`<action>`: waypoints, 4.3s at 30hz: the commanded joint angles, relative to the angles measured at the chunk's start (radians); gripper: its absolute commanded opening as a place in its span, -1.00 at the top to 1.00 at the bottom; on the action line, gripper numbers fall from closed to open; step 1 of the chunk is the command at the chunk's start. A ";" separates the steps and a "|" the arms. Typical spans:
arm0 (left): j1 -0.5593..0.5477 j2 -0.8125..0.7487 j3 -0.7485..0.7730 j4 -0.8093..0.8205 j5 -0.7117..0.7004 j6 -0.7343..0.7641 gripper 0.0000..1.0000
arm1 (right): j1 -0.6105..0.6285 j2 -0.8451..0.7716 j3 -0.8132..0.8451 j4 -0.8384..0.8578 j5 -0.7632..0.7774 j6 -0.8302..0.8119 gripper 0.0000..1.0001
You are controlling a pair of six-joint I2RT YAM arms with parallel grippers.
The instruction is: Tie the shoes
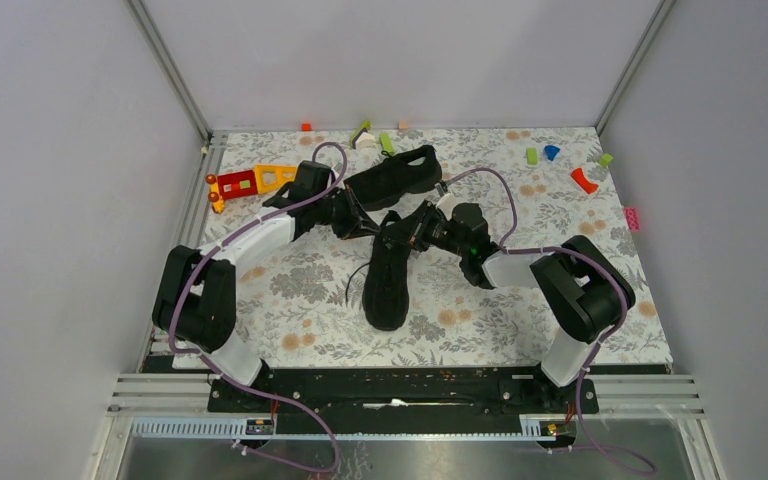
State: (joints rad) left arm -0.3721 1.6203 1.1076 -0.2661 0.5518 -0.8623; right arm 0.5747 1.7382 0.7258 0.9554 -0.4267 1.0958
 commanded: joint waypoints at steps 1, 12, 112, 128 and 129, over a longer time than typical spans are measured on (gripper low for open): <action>0.001 -0.020 -0.016 0.041 -0.010 -0.006 1.00 | -0.007 0.004 0.004 0.054 0.020 0.000 0.79; -0.001 -0.008 0.017 0.031 -0.004 -0.008 1.00 | -0.007 -0.013 -0.003 0.038 -0.002 -0.051 0.33; -0.047 -0.347 -0.368 0.364 -0.104 -0.116 1.00 | -0.026 -0.077 -0.078 0.129 0.010 -0.063 1.00; -0.143 -0.429 -0.390 0.354 -0.269 0.002 1.00 | -0.029 -0.068 -0.067 0.113 0.004 -0.060 1.00; -0.148 -0.417 -0.382 0.354 -0.267 0.007 1.00 | -0.028 -0.069 -0.067 0.113 0.003 -0.060 1.00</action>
State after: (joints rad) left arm -0.5098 1.1767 0.6727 0.0463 0.3058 -0.8974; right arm 0.5552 1.6737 0.6434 1.0294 -0.4290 1.0374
